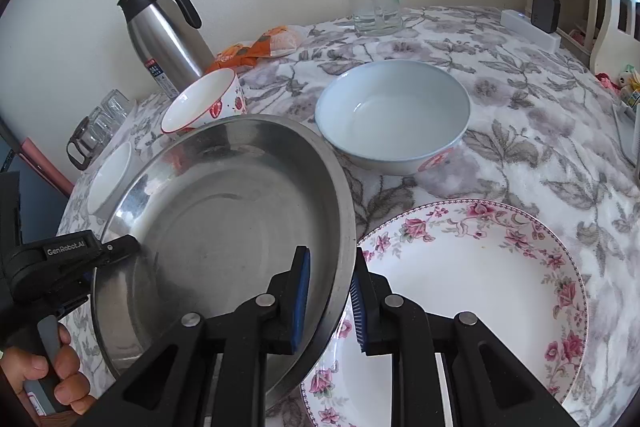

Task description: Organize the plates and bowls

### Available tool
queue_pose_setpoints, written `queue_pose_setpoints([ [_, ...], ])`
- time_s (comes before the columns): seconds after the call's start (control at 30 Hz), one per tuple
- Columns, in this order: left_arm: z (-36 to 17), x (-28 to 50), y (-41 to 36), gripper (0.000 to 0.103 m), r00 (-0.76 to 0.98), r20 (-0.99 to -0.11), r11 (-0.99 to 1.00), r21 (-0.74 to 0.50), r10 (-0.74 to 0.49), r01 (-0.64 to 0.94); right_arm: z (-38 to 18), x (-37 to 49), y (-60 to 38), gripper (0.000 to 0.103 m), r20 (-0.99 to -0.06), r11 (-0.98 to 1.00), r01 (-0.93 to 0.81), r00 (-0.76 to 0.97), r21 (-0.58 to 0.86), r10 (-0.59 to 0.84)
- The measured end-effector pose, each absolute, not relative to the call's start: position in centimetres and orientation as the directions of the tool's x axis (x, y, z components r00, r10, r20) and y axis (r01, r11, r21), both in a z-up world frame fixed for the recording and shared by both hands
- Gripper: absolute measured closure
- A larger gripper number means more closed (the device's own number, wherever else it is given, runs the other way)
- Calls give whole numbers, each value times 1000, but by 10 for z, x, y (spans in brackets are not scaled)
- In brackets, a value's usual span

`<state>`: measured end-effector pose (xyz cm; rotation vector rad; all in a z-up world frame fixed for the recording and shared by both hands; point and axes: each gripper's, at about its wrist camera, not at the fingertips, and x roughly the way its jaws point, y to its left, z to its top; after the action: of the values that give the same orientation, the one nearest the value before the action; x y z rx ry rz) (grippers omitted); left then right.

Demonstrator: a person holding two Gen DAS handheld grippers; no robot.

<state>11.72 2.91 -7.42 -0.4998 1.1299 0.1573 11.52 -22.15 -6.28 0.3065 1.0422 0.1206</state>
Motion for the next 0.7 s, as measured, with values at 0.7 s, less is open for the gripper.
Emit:
queue_pose_setpoints([
  [0.7, -84, 116, 30, 74, 375, -913, 871, -309, -159, -383, -63, 112, -217, 81, -840, 962, 26, 495, 271, 223],
])
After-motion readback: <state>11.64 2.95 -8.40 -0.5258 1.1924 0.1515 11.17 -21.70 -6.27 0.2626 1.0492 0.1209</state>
